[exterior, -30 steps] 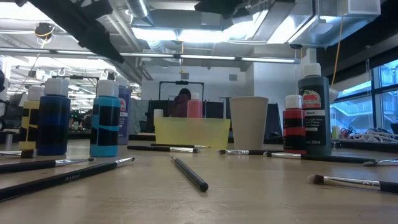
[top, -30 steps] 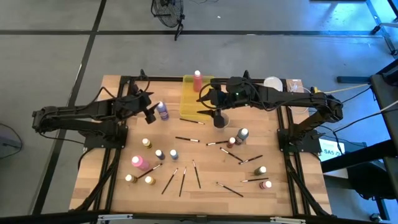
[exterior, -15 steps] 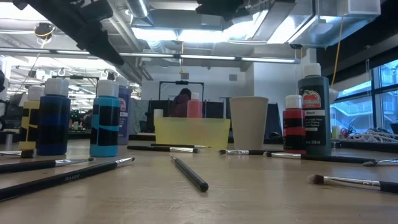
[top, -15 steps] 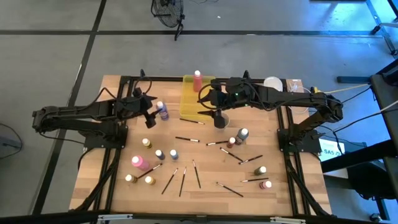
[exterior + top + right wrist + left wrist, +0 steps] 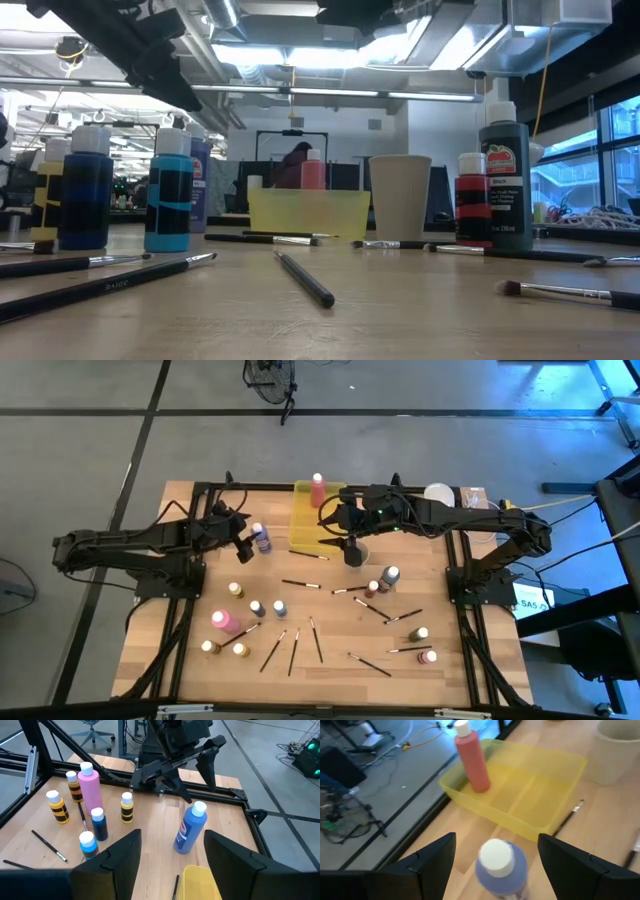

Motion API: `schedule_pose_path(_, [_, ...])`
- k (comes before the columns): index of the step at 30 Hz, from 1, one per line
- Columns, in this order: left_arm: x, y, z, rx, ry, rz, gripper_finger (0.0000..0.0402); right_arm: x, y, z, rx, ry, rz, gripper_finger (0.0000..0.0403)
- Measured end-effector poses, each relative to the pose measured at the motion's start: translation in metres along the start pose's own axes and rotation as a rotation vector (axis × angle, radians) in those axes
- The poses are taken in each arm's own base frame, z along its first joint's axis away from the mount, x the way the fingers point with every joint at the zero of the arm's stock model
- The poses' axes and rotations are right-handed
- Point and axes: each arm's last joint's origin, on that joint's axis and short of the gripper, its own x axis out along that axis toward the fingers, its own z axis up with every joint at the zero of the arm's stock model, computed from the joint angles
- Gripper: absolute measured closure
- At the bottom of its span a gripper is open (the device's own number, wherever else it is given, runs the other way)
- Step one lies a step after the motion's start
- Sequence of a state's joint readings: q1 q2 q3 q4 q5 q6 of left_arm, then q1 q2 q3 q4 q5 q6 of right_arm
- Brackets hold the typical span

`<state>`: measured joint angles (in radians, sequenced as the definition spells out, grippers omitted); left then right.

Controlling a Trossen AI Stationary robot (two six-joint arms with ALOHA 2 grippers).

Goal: Pick & Place Paint Supplies
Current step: Put the large purple paint bottle into the yellow bin

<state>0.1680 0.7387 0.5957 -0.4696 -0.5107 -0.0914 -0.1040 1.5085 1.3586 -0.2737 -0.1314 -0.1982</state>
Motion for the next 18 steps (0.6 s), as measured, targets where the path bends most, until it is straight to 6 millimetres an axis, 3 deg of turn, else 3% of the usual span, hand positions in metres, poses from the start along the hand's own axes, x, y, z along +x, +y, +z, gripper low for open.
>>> schedule_pose_path(18, [0.0093, 0.0039, -0.0004, -0.047, 0.036, 0.007, 0.0123, 0.0, 0.0002, -0.0011, 0.005, 0.011, 0.003, 0.0183])
